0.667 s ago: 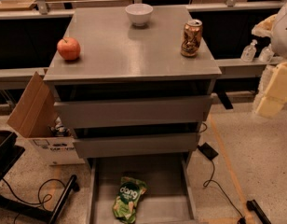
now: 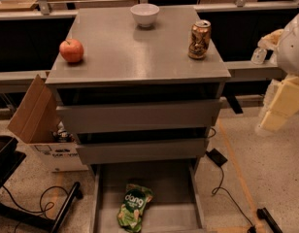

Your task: Pick green rice chip bag from bottom drawer and place on counter

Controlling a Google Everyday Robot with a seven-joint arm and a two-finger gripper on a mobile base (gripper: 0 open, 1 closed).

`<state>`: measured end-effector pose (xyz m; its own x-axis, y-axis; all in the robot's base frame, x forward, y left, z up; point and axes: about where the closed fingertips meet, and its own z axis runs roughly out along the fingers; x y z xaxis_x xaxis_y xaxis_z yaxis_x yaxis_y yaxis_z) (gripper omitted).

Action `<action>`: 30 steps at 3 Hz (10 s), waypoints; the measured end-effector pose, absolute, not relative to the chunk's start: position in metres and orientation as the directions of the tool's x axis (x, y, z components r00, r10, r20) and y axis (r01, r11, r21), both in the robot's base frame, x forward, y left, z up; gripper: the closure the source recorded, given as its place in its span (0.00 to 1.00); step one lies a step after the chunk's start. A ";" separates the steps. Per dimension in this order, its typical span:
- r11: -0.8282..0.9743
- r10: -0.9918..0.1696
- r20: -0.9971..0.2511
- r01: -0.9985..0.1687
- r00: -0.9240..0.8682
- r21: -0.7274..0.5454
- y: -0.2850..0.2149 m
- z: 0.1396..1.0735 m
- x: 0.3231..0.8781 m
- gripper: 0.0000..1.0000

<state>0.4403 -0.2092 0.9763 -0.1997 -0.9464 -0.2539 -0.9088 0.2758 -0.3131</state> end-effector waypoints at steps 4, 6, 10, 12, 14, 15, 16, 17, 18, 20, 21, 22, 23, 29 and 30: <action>0.288 -0.902 -0.402 -0.913 -0.157 -0.288 -0.204 0.766 0.479 0.00; 0.200 -0.888 -0.451 -0.958 -0.089 -0.206 -0.125 0.648 0.501 0.00; 0.137 -0.896 -0.442 -0.978 -0.053 -0.159 -0.044 0.481 0.510 0.00; -0.063 -0.925 -0.364 -0.990 0.106 -0.130 0.018 0.366 0.518 0.00; -0.314 -0.918 -0.209 -0.940 0.337 -0.138 0.052 0.283 0.536 0.00; -0.337 -0.914 -0.194 -0.933 0.357 -0.130 0.056 0.275 0.535 0.00; -0.345 -0.917 -0.172 -0.932 0.360 -0.107 0.058 0.265 0.534 0.00; -0.417 -0.898 -0.124 -0.907 0.422 -0.064 0.074 0.229 0.536 0.00; -0.547 -0.834 -0.056 -0.836 0.548 -0.029 0.095 0.173 0.541 0.00; -0.645 -0.764 0.007 -0.763 0.646 0.027 0.087 0.128 0.535 0.18; -0.679 -0.731 0.031 -0.732 0.681 0.053 0.077 0.115 0.530 0.42; -0.679 -0.731 0.031 -0.732 0.681 0.057 0.075 0.113 0.529 0.64; -0.679 -0.732 0.031 -0.732 0.681 0.058 0.075 0.113 0.528 0.87; -0.604 -0.795 0.117 -0.762 0.595 -0.233 0.097 0.383 0.546 1.00; -0.589 -0.807 0.118 -0.774 0.579 -0.231 0.085 0.382 0.548 1.00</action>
Offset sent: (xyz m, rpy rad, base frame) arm 0.0359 0.0055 -0.2301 0.1817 -0.0316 0.0292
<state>0.5480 0.0850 0.3820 0.5785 -0.8070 0.1182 -0.7744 -0.5890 -0.2311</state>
